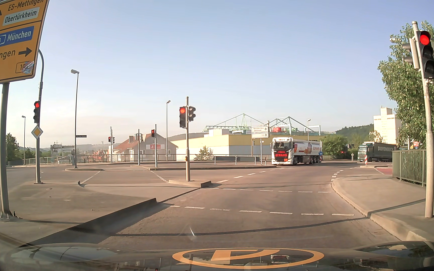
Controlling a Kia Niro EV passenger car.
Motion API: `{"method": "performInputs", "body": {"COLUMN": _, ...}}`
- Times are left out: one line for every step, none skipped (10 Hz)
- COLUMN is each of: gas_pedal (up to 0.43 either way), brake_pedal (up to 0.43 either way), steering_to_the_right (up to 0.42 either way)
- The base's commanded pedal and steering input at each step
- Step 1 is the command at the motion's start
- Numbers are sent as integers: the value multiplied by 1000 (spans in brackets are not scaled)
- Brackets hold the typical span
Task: Follow the waypoints while adhering to traffic rules and regulations
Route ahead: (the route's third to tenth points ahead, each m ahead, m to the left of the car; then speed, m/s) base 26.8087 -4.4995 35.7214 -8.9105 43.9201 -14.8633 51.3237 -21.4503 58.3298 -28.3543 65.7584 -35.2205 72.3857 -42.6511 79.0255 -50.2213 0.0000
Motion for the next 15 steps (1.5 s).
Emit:
{"method": "performInputs", "body": {"gas_pedal": 0, "brake_pedal": 268, "steering_to_the_right": 85}}
{"method": "performInputs", "body": {"gas_pedal": 0, "brake_pedal": 268, "steering_to_the_right": 84}}
{"method": "performInputs", "body": {"gas_pedal": 0, "brake_pedal": 268, "steering_to_the_right": 85}}
{"method": "performInputs", "body": {"gas_pedal": 0, "brake_pedal": 268, "steering_to_the_right": 85}}
{"method": "performInputs", "body": {"gas_pedal": 0, "brake_pedal": 268, "steering_to_the_right": 85}}
{"method": "performInputs", "body": {"gas_pedal": 0, "brake_pedal": 268, "steering_to_the_right": 84}}
{"method": "performInputs", "body": {"gas_pedal": 0, "brake_pedal": 268, "steering_to_the_right": 84}}
{"method": "performInputs", "body": {"gas_pedal": 0, "brake_pedal": 268, "steering_to_the_right": 84}}
{"method": "performInputs", "body": {"gas_pedal": 0, "brake_pedal": 268, "steering_to_the_right": 84}}
{"method": "performInputs", "body": {"gas_pedal": 0, "brake_pedal": 268, "steering_to_the_right": 84}}
{"method": "performInputs", "body": {"gas_pedal": 0, "brake_pedal": 268, "steering_to_the_right": 85}}
{"method": "performInputs", "body": {"gas_pedal": 0, "brake_pedal": 268, "steering_to_the_right": 85}}
{"method": "performInputs", "body": {"gas_pedal": 0, "brake_pedal": 268, "steering_to_the_right": 85}}
{"method": "performInputs", "body": {"gas_pedal": 0, "brake_pedal": 274, "steering_to_the_right": 85}}
{"method": "performInputs", "body": {"gas_pedal": 0, "brake_pedal": 268, "steering_to_the_right": 85}}
